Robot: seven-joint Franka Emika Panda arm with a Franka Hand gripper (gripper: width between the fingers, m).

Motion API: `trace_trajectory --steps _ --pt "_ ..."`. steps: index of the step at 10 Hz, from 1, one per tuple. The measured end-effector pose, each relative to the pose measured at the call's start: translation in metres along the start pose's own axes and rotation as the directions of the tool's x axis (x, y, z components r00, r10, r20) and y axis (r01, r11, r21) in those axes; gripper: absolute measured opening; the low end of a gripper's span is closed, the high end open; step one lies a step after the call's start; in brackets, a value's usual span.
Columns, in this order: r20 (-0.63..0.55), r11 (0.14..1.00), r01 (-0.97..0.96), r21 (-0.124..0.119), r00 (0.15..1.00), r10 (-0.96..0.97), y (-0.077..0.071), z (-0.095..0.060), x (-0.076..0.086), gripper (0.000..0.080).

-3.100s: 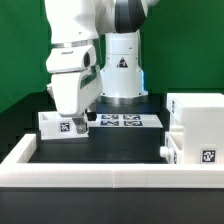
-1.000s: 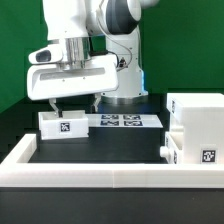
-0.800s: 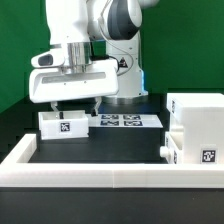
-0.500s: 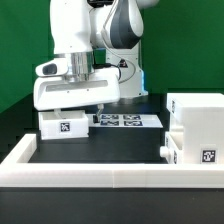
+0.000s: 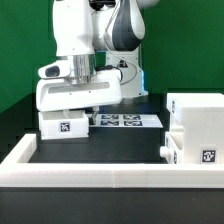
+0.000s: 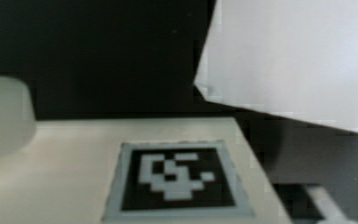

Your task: Assemble drawer

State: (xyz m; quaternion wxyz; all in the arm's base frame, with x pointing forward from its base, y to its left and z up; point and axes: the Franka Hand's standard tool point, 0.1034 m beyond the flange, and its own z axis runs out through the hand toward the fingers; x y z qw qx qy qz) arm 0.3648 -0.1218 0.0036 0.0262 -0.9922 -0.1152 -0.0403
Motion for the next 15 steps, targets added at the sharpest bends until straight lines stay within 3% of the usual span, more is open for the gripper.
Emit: trace_trajectory --steps 2,7,10,13,15 --pt "-0.001 1.0 0.006 0.001 1.0 -0.006 -0.003 0.0 0.002 0.0049" --pt "-0.014 1.0 0.026 0.002 1.0 -0.026 -0.024 -0.007 0.032 0.0041" --pt "-0.023 0.999 0.049 0.016 0.999 -0.049 -0.049 -0.018 0.069 0.0042" --pt "-0.017 0.979 0.199 0.039 0.98 -0.198 -0.056 -0.027 0.104 0.0042" --pt "-0.021 0.963 0.267 0.032 0.964 -0.267 -0.054 -0.024 0.101 0.0042"
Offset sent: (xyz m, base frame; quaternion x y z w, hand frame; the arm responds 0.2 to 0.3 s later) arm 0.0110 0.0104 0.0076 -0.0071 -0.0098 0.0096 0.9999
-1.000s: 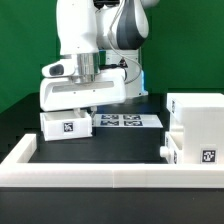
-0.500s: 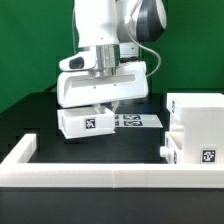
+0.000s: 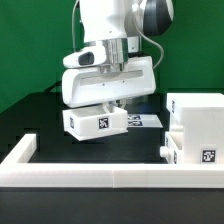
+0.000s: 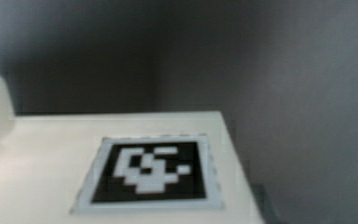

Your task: Assemble drawer

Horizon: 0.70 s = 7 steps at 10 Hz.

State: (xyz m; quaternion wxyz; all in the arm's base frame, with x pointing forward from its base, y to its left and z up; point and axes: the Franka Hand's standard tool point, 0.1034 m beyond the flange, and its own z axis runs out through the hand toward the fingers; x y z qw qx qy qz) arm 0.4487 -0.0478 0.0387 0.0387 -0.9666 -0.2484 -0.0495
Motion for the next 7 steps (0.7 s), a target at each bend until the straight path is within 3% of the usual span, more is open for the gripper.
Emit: trace_trajectory --steps 3,6,7 --pt "0.014 0.963 0.269 0.008 0.963 -0.269 0.005 -0.001 0.002 0.0042" --pt "0.021 0.859 0.511 0.0 0.859 -0.511 0.008 -0.004 0.027 0.0042" --pt "0.024 0.838 0.545 0.004 0.838 -0.545 0.009 -0.003 0.023 0.0042"
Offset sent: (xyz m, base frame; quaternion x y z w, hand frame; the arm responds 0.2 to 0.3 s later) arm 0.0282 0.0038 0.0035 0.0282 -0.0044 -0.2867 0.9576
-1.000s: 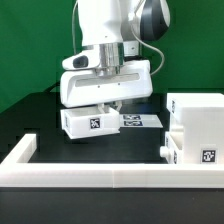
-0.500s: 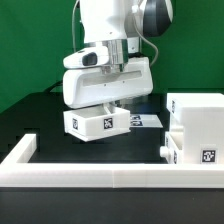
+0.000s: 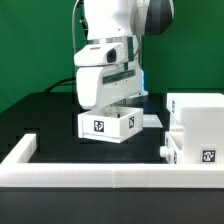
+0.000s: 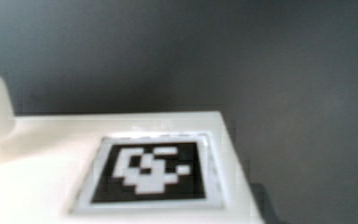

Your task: Assemble drawer

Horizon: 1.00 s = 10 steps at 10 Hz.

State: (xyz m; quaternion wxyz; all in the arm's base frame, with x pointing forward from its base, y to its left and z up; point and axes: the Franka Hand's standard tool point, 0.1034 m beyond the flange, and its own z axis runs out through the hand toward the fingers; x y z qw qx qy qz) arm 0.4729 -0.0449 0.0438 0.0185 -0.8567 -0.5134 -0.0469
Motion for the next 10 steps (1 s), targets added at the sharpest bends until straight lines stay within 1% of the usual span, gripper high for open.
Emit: trace_trajectory --steps 1,2,3,4,5,7,8,10 --pt "0.002 0.997 0.083 0.0 0.997 -0.083 0.0 0.0 -0.002 0.0042" --pt "0.002 0.994 0.11 0.0 0.994 -0.11 0.0 0.0 -0.001 0.0042" --pt "0.006 0.982 0.186 0.0 0.982 -0.186 0.001 0.0 0.001 0.0042" --pt "0.009 0.981 0.193 0.015 0.981 -0.193 0.005 -0.002 0.012 0.0042" --pt "0.012 0.975 0.219 0.022 0.976 -0.22 0.012 -0.004 0.024 0.0042" --pt "0.022 0.965 0.257 0.043 0.966 -0.258 0.022 -0.006 0.047 0.0042" --pt "0.024 0.961 0.276 0.038 0.961 -0.277 0.024 -0.006 0.051 0.0042" --pt "0.025 0.962 0.27 0.044 0.962 -0.271 0.023 -0.004 0.047 0.0042"
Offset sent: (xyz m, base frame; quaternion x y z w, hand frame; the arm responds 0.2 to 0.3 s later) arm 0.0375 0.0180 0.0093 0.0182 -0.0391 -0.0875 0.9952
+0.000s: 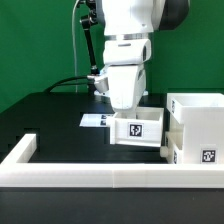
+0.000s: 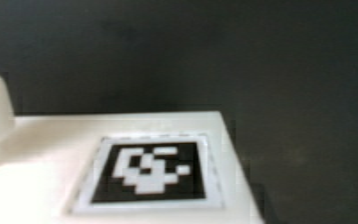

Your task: Assemble drawer

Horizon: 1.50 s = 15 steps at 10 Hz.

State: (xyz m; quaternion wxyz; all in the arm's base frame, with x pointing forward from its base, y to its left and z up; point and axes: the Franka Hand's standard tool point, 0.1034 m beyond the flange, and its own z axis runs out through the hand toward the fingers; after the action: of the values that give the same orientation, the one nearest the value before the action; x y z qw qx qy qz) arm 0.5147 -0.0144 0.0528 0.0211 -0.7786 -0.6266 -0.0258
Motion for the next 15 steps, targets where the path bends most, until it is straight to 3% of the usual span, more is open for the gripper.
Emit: trace_trajectory --steps 5,15 --pt "0.026 0.992 0.119 0.043 0.992 -0.12 0.015 0.002 0.008 0.0042" --pt "0.031 0.991 0.121 0.051 0.992 -0.123 0.024 -0.007 0.011 0.0042"
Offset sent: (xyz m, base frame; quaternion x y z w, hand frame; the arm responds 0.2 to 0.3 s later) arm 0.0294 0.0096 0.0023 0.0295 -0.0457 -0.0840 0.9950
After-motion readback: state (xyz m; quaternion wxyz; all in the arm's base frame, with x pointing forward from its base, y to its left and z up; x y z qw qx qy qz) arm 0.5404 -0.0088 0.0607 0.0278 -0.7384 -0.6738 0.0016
